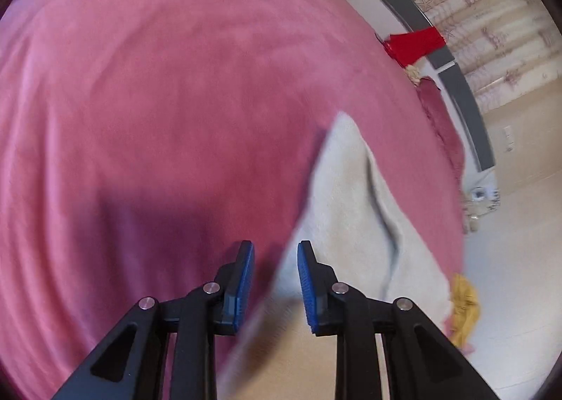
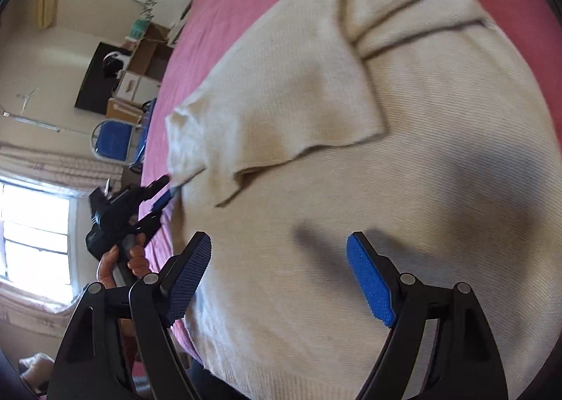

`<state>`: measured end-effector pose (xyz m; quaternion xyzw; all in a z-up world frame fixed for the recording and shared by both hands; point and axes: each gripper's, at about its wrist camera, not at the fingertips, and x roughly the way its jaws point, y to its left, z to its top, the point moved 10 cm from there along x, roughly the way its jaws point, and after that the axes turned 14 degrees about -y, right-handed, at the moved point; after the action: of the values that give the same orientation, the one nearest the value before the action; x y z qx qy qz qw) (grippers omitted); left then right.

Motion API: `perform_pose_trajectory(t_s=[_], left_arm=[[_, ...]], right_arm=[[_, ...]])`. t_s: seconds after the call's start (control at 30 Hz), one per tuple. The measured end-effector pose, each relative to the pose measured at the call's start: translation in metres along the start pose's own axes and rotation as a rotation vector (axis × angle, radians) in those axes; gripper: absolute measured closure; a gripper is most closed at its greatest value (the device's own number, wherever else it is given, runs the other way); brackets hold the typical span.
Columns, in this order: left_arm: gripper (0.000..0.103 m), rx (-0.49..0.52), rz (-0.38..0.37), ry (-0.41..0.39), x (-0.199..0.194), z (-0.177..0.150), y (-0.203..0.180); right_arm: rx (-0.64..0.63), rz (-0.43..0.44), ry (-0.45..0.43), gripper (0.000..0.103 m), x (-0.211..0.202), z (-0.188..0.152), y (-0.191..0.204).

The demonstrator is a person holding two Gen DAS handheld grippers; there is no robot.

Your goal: Fold clothes

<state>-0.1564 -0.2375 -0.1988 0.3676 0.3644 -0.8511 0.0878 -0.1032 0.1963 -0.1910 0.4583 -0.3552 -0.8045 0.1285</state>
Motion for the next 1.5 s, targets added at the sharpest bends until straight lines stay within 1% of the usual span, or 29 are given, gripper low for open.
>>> perform_pose_trajectory(t_s=[0.07,0.1,0.17,0.27,0.3,0.33,0.4,0.5,0.53,0.57,0.7,0.73,0.8,0.87,0.9,0.93,0.97,1.0,1.07,1.13,1.23,1.27,1.3,1.33,1.37,1.4,1.43,1.47,1.5], left_arm=[[0.079,-0.061,0.003,0.005,-0.003,0.006,0.014],[0.079,-0.099,-0.020,-0.007,-0.010,0.008,0.017],[0.079,-0.129,-0.079,0.002,-0.022,0.003,0.013],[0.077,-0.105,-0.186,0.035,-0.034,-0.020,-0.012],[0.077,-0.091,-0.210,0.051,-0.034,-0.030,-0.021],[0.077,-0.080,-0.212,0.063,-0.030,-0.038,-0.026],[0.077,-0.072,-0.199,0.091,-0.018,-0.052,-0.032],[0.077,-0.134,-0.169,0.149,0.004,-0.068,-0.027],[0.077,-0.141,-0.146,0.140,0.008,-0.069,-0.020],[0.077,-0.144,-0.145,0.123,0.008,-0.068,-0.015],[0.078,-0.115,-0.104,0.008,0.005,-0.041,-0.004],[0.079,-0.125,-0.094,0.016,0.009,-0.041,0.001],[0.084,-0.104,-0.075,0.026,0.013,-0.046,0.008],[0.084,-0.073,-0.082,0.024,0.005,-0.049,0.008],[0.083,-0.082,-0.091,0.035,-0.001,-0.051,0.009],[0.079,-0.098,-0.105,0.041,-0.010,-0.052,0.010],[0.077,-0.124,-0.131,0.037,-0.022,-0.052,0.012],[0.076,-0.128,-0.151,0.034,-0.034,-0.053,0.013],[0.076,-0.120,-0.162,-0.005,-0.065,-0.054,0.017],[0.076,-0.103,-0.187,-0.002,-0.084,-0.066,0.017],[0.076,-0.071,-0.217,0.045,-0.097,-0.094,0.013],[0.076,-0.048,-0.217,0.073,-0.097,-0.107,0.011],[0.076,-0.026,-0.199,0.083,-0.094,-0.117,0.013],[0.076,-0.005,-0.171,0.094,-0.091,-0.126,0.017],[0.076,-0.001,-0.107,0.105,-0.083,-0.132,0.032],[0.077,-0.039,-0.041,0.117,-0.075,-0.136,0.051],[0.080,-0.102,-0.043,0.126,-0.074,-0.137,0.061],[0.080,-0.159,-0.057,0.116,-0.078,-0.133,0.069],[0.079,-0.197,-0.072,0.105,-0.085,-0.128,0.074]], right_arm=[[0.022,-0.005,-0.017,0.021,-0.006,0.001,-0.008],[0.033,-0.008,-0.026,0.021,-0.009,0.002,-0.012],[0.046,0.002,-0.045,0.021,-0.015,0.002,-0.014],[0.062,0.024,-0.053,0.021,-0.021,-0.005,-0.013],[0.066,0.029,-0.054,0.021,-0.023,-0.008,-0.012],[0.064,0.028,-0.054,0.021,-0.023,-0.011,-0.011],[0.061,0.024,-0.053,0.021,-0.025,-0.018,-0.009],[0.068,0.025,-0.062,0.021,-0.033,-0.023,-0.009],[0.072,0.029,-0.066,0.021,-0.036,-0.023,-0.009],[0.070,0.028,-0.072,0.021,-0.038,-0.022,-0.009],[0.062,0.018,-0.082,0.021,-0.042,-0.023,-0.014],[0.068,0.009,-0.081,0.021,-0.040,-0.023,-0.017],[0.079,-0.008,-0.079,0.021,-0.036,-0.024,-0.023],[0.080,-0.032,-0.074,0.021,-0.032,-0.026,-0.028],[0.080,-0.041,-0.072,0.021,-0.031,-0.027,-0.030],[0.079,-0.040,-0.071,0.021,-0.033,-0.028,-0.029],[0.077,-0.032,-0.072,0.021,-0.035,-0.028,-0.026],[0.067,-0.023,-0.075,0.021,-0.038,-0.029,-0.022],[0.044,-0.003,-0.078,0.021,-0.046,-0.032,-0.014],[0.030,0.006,-0.079,0.021,-0.051,-0.037,-0.010],[0.031,-0.001,-0.071,0.021,-0.055,-0.049,-0.012],[0.040,-0.016,-0.060,0.021,-0.054,-0.054,-0.017],[0.049,-0.031,-0.049,0.021,-0.053,-0.060,-0.022],[0.058,-0.050,-0.039,0.021,-0.052,-0.065,-0.027],[0.068,-0.084,-0.034,0.021,-0.052,-0.068,-0.037],[0.077,-0.118,-0.030,0.021,-0.051,-0.070,-0.046],[0.085,-0.155,-0.028,0.021,-0.052,-0.073,-0.055],[0.094,-0.194,-0.034,0.021,-0.056,-0.073,-0.064],[0.102,-0.203,-0.042,0.021,-0.059,-0.072,-0.069]])
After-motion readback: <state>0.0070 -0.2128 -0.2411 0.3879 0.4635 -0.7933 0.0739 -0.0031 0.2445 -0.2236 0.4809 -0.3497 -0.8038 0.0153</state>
